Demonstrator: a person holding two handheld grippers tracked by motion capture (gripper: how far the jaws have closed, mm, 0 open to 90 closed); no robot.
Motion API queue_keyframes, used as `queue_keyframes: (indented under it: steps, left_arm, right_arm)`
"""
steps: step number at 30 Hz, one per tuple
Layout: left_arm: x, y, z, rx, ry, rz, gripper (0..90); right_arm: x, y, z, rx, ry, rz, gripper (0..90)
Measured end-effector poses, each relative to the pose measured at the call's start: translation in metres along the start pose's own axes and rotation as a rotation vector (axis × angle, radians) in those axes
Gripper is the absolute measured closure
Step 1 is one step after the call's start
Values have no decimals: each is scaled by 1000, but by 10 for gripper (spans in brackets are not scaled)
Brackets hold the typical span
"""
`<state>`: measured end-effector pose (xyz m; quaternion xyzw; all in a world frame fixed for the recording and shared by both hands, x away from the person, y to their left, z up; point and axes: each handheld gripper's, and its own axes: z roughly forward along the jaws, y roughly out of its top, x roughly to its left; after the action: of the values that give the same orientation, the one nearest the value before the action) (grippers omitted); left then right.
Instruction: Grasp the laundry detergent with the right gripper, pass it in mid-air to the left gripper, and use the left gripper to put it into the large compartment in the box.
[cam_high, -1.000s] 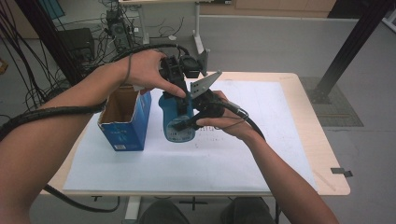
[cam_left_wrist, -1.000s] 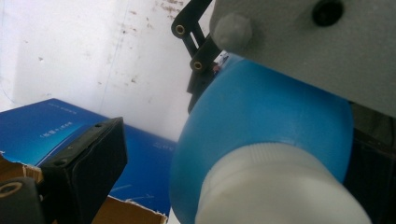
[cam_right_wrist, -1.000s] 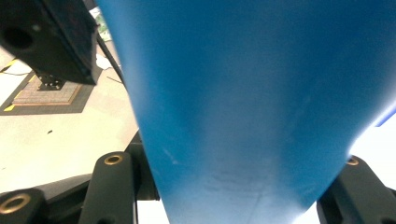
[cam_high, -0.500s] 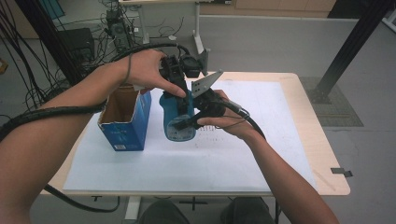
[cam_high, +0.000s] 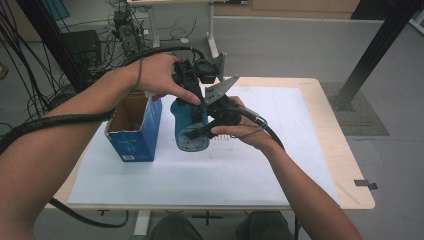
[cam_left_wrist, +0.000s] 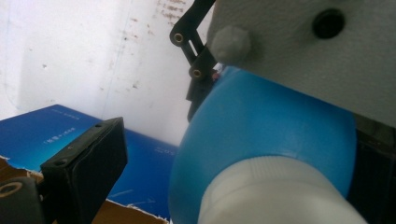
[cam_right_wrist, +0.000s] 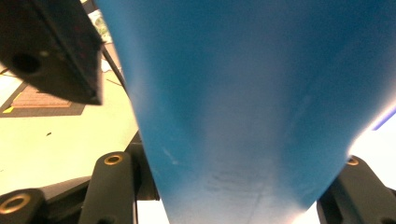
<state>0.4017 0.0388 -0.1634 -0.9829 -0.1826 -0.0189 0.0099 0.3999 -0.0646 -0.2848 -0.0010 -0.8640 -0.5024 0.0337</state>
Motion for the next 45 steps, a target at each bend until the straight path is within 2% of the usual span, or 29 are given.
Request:
queue_keyframes:
  steps: [33, 38, 45]
  left_arm:
    - [-4, 2, -5, -23, 9, 18, 47]
    - [-5, 2, -6, -12, 13, 22, 47]
    - [-5, 0, -6, -22, 16, 11, 47]
  right_arm:
    - [0, 0, -3, 10, -14, -7, 437]
    - [0, 0, -3, 5, -13, -13, 436]
    - [0, 0, -4, 12, -12, -7, 436]
